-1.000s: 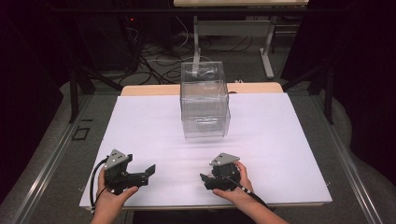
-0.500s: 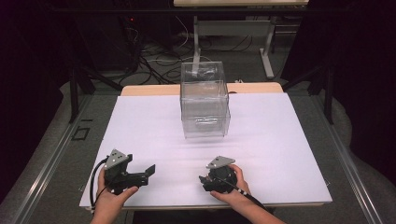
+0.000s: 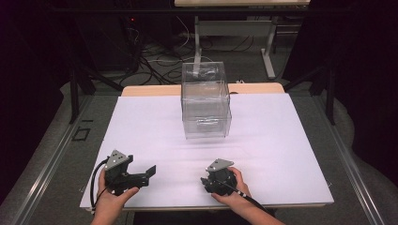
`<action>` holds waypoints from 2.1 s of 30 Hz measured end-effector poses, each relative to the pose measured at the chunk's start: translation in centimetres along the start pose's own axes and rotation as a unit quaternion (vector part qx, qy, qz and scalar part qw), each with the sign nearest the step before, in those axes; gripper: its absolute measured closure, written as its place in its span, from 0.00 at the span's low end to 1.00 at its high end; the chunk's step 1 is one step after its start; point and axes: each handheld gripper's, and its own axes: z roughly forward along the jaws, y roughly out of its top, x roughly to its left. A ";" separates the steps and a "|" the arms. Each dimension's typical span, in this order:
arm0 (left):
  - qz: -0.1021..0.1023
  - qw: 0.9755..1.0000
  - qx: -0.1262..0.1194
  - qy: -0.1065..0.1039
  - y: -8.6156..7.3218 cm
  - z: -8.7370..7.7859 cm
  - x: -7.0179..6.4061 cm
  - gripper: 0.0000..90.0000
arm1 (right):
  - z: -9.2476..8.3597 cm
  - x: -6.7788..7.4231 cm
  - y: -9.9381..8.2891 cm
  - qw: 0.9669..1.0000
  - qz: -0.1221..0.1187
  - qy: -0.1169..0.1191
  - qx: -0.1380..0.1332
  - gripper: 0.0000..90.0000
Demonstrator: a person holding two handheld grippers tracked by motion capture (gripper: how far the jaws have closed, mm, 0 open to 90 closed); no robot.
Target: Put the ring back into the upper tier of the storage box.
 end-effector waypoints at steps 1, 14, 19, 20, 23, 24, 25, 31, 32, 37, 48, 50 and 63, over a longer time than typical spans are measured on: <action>0.000 1.000 0.000 0.000 0.0 0.0 0.0 0.02 | 0.0 0.0 0.0 1.000 0.000 0.000 0.000 0.65; 0.000 1.000 0.001 0.000 0.0 0.0 0.0 0.02 | -0.1 0.2 0.0 1.000 -0.001 0.005 0.006 0.73; 0.000 1.000 0.001 0.000 0.0 0.0 0.0 0.02 | -0.1 0.2 0.0 1.000 -0.002 0.007 0.005 0.74; 0.000 1.000 0.000 0.000 0.0 0.0 0.0 0.02 | -0.1 0.2 0.0 1.000 -0.002 0.007 0.005 0.75; 0.000 1.000 0.001 0.000 0.0 0.0 0.0 0.02 | -0.1 0.3 0.0 1.000 -0.002 0.007 0.005 0.75; 0.000 1.000 0.001 0.000 0.0 0.0 0.0 0.02 | -0.1 0.3 0.0 1.000 -0.002 0.007 0.005 0.75; -0.001 1.000 0.000 -0.001 0.0 0.0 0.0 0.02 | 0.0 0.3 0.0 1.000 -0.001 0.007 -0.001 0.75; -0.001 1.000 -0.001 -0.001 0.0 0.1 0.0 0.02 | -0.2 0.3 0.0 1.000 0.002 0.007 0.006 0.75; -0.001 1.000 -0.001 -0.001 0.0 0.1 0.0 0.02 | -0.2 0.3 0.0 1.000 0.002 0.007 0.007 0.76; -0.001 1.000 -0.001 -0.001 0.0 0.1 0.0 0.02 | -0.1 0.2 0.0 1.000 0.007 0.010 0.000 0.76; -0.001 1.000 0.002 -0.001 0.0 0.1 0.0 0.02 | -0.4 0.0 0.3 1.000 0.012 0.019 -0.005 0.76; -0.001 1.000 0.001 -0.001 0.0 0.2 0.1 0.02 | -0.6 0.1 0.5 0.999 0.024 0.018 -0.013 0.76; -0.001 1.000 0.003 -0.001 0.0 0.2 0.1 0.02 | -2.0 -0.8 1.5 0.998 0.044 0.006 -0.035 0.76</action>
